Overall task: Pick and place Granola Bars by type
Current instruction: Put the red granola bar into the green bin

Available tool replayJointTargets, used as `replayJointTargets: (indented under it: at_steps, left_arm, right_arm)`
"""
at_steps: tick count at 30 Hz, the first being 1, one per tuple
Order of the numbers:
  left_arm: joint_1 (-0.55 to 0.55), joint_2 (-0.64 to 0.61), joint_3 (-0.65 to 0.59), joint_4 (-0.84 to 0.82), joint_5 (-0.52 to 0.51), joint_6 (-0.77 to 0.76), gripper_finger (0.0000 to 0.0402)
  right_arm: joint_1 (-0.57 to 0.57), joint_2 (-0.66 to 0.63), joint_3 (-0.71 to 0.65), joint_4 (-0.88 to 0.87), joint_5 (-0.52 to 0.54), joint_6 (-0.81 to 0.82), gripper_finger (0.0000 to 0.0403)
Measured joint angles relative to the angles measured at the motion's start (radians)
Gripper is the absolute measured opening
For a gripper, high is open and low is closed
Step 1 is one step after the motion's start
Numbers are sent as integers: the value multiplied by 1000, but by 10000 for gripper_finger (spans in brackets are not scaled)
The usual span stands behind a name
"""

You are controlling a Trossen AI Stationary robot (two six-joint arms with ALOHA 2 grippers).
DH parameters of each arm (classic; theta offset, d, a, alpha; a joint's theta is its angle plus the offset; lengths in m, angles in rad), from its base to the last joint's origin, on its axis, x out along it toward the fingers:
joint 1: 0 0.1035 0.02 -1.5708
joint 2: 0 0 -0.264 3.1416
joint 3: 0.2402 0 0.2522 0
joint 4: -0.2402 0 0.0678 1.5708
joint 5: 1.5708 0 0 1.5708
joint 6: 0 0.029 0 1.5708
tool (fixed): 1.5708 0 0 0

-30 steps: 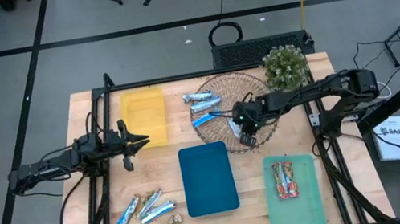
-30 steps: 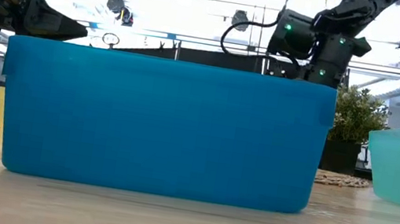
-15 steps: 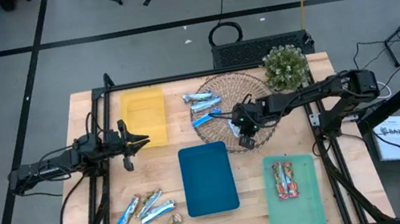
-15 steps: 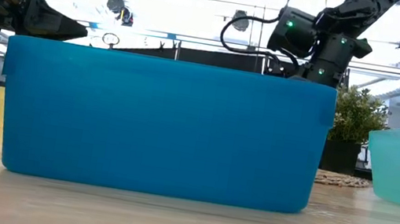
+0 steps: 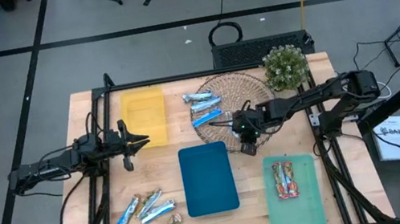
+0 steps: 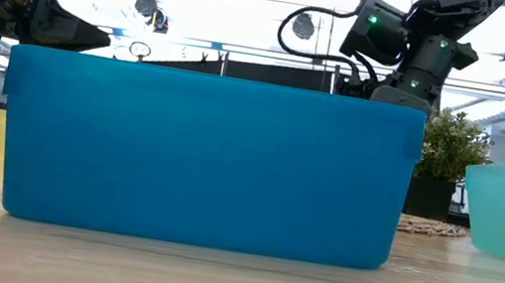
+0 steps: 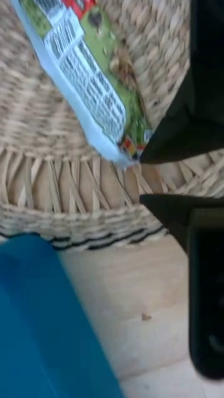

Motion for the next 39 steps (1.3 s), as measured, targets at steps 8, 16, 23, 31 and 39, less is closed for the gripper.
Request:
replayJointTargets:
  at_steps: [8,16,23,31,39]
  left_arm:
    - [0,0,0,0,0,0,67]
    - [0,0,0,0,0,0,67]
    - [0,0,0,0,0,0,67]
    - [0,0,0,0,0,0,67]
    - [0,0,0,0,0,0,67]
  right_arm:
    - [17,0,0,20,138,2,187]
    - [17,0,0,51,161,-6,204]
    - [17,0,-56,99,161,-6,200]
    - [9,0,-111,180,166,-7,197]
    - [-23,0,-124,187,288,5,177]
